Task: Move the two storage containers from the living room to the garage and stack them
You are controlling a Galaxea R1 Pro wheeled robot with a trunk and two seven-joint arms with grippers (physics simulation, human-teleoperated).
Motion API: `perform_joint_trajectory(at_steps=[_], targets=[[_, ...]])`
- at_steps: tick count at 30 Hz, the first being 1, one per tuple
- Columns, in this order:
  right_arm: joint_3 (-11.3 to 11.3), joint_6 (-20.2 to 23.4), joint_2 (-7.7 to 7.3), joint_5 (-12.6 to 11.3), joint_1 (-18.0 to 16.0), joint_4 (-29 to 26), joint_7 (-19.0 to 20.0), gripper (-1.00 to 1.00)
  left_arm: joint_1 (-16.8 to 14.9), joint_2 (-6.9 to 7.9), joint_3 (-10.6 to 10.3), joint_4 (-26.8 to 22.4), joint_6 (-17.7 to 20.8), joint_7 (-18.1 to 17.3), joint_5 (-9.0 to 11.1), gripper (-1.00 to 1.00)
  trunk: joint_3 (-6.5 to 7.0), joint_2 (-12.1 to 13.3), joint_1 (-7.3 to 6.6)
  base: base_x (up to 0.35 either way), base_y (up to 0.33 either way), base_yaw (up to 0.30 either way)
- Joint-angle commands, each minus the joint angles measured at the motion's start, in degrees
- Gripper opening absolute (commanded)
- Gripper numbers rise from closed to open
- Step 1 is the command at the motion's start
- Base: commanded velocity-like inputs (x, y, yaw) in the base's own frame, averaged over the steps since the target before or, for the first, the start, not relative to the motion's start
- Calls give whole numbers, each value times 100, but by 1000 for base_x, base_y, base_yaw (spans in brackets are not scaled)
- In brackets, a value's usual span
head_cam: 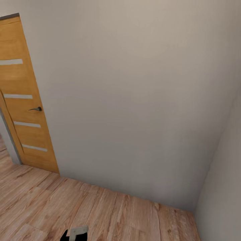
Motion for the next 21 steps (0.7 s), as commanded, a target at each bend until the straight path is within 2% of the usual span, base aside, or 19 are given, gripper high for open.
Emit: perform_joint_trajectory(at_steps=[1,11,21], targets=[[18,-12,0,1,-4,4,-33,100,-5,2,-48,5,-20,24,55,100,-6,-3,3,257,0,42],[18,-12,1,1,-5,4,-33,100,-5,2,-45,5,-20,25,55,100,-6,-3,3,69,0,45],[18,-5,0,1,-6,4,-33,100,-5,2,-52,5,-21,25,55,100,-6,-3,3,4,0,247]])
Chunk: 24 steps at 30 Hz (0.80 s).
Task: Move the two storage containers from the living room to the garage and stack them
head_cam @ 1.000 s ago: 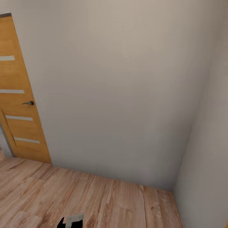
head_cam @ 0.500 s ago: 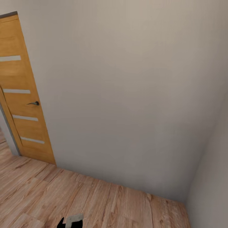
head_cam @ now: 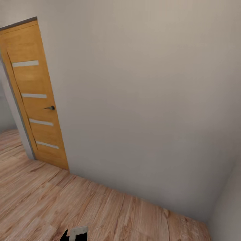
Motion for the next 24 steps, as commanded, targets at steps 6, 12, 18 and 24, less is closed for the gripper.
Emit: perform_joint_trajectory(at_steps=[6,12,18,24], targets=[[18,-11,0,2,-3,2,-34,100,-6,1,-47,7,-21,6,61,100,-6,-4,0,140,0,271],[18,-10,0,2,-2,2,-34,100,-6,1,-49,7,-21,-25,56,100,-6,-4,0,288,0,272],[18,-17,0,2,-1,2,-34,100,-6,1,-47,7,-21,-29,55,100,-6,-4,0,118,0,144],[18,-18,1,2,-1,2,-34,100,-6,1,-49,7,-21,-29,55,100,-6,-4,0,16,0,21]])
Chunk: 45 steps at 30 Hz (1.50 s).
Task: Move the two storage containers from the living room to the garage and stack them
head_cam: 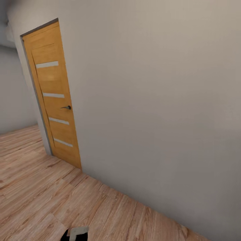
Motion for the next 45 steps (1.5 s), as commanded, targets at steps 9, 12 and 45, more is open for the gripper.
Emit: perform_joint_trajectory(at_steps=[9,12,45], targets=[[18,-12,0,1,-5,4,-41,100,-5,2,-50,4,-20,32,55,100,-6,-4,0,2,0,126],[18,-12,1,1,-4,4,-41,100,-5,2,-50,4,-20,42,55,100,-6,-4,0,2,-2,267],[18,-4,0,1,-8,7,-42,100,-5,-3,-50,4,-25,59,55,100,-6,-4,0,266,-16,297]])
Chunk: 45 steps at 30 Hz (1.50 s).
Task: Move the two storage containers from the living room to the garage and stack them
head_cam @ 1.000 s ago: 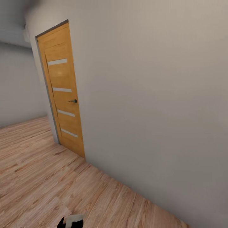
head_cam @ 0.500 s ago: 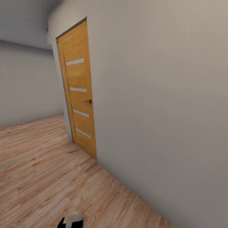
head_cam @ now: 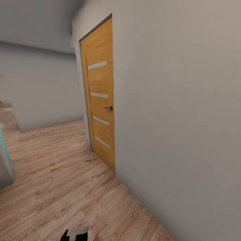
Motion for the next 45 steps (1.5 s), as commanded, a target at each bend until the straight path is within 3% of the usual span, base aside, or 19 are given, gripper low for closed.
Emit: perform_joint_trajectory(at_steps=[1,17,45], targets=[[18,-11,0,1,0,0,-33,100,-6,1,-49,7,-23,24,55,100,-6,-4,1,31,0,298],[18,-11,0,1,2,2,-33,100,-6,1,-49,7,-18,40,55,100,-6,-4,1,44,-14,298],[18,-18,-1,1,2,-1,-27,100,-6,0,-49,7,-16,42,55,100,-6,-4,1,326,-37,267]])
